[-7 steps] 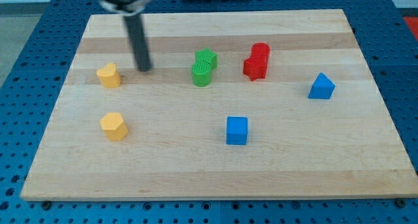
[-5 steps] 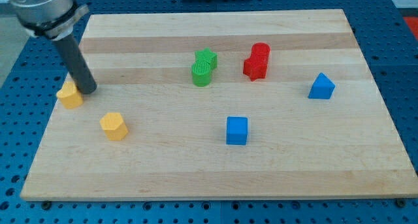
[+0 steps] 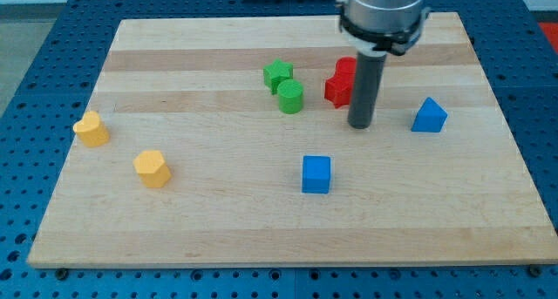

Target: Point your arm to the green circle

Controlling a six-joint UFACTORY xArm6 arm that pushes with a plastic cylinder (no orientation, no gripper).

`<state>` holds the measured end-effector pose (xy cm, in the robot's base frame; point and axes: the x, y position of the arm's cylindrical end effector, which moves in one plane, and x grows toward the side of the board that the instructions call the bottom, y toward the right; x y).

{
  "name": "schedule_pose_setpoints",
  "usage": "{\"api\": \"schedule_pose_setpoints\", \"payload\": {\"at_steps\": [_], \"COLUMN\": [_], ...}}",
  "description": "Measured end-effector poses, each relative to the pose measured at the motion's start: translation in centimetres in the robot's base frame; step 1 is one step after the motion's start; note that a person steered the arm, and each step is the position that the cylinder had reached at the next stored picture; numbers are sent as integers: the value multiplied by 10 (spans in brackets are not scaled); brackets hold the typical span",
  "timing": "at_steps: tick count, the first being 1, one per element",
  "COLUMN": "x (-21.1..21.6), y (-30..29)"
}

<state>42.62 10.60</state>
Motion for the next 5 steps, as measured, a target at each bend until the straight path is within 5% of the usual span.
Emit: {"api": "schedule_pose_setpoints", "payload": {"at_steps": [1, 4, 5], "x": [-33, -13, 24], "y": [31, 94, 87]}}
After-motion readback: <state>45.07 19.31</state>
